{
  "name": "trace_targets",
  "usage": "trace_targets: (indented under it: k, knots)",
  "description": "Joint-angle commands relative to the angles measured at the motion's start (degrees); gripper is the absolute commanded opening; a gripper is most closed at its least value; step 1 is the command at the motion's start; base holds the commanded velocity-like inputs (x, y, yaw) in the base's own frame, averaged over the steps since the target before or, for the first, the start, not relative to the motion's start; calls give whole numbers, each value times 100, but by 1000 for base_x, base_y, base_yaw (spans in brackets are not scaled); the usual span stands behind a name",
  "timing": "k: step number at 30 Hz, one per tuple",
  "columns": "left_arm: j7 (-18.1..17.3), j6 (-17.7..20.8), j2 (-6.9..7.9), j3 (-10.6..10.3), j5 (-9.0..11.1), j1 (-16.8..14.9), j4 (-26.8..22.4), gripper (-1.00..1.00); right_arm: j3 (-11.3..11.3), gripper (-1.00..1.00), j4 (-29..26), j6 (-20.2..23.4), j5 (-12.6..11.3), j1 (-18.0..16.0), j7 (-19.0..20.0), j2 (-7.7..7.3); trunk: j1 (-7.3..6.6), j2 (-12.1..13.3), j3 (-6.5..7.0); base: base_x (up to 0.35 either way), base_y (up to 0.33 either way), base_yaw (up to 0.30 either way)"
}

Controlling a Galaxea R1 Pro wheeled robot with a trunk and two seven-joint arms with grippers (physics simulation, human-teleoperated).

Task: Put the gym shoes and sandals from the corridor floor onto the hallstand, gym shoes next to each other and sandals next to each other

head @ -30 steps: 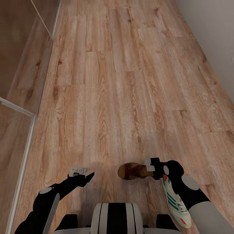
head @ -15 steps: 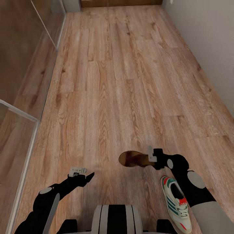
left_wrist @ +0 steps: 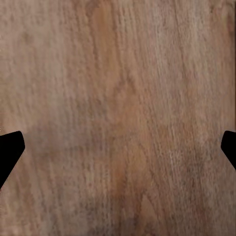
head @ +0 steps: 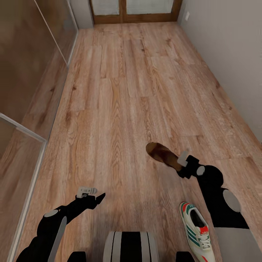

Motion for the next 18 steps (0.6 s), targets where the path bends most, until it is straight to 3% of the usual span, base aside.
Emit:
trace_targets:
  k: [1, 5, 6, 7, 10, 12, 13, 14, 15, 16, 18]
  knots:
    - [1, 0, 0, 2, -1, 0, 1, 100, -57, -100, -91, 482, -189, 1, -11, 98, -2, 2, 23, 0, 0, 0]
    - [1, 0, 0, -2, -2, -1, 4, 100, -149, -100, -207, 1782, -573, 2, -12, 267, -13, 7, 111, 0, 0, 0]
    - [2, 0, 0, -1, -2, -3, 3, 100, -165, -100, -231, 2260, -762, 1, -12, 313, -15, 8, 134, 0, 0, 0]
    - [2, 0, 0, 5, -2, -5, 3, 100, -173, -100, -240, 2474, -935, 1, -12, 337, -18, 10, 156, 0, 0, 0]
    - [2, 4, 0, 15, -2, -11, 3, 100, -189, -100, -250, 2704, -1457, 1, -15, 360, -25, 14, 222, 0, 0, 0]
    - [1, 7, 0, 19, -2, -19, 3, 100, -255, -100, -254, 2800, -2129, 1, -21, 366, -31, 16, 266, 0, 0, 0]
    - [1, 7, 0, 20, 0, -23, 3, 100, -306, -100, -254, 2814, -2293, 1, -23, 367, -33, 18, 289, 0, 0, 0]
    - [1, 8, 0, 23, 7, -25, 3, 100, -475, -100, -255, 2833, -2594, 1, -25, 368, -36, 19, 311, 0, 0, 0]
    - [3, 8, 0, 25, 11, -27, 3, 100, -591, -100, -255, 2840, -2727, 1, -26, 368, -38, 20, 333, 0, 0, 0]
    - [6, 8, 0, 27, 20, -30, 5, 100, -854, -100, -254, 2850, -2951, 1, -27, 369, -41, 22, 355, 0, 0, 0]
    - [8, 7, -1, 29, 31, -33, 8, 100, -1253, -100, -251, 2858, -3180, 1, -28, 371, -46, 24, 399, 0, 0, 0]
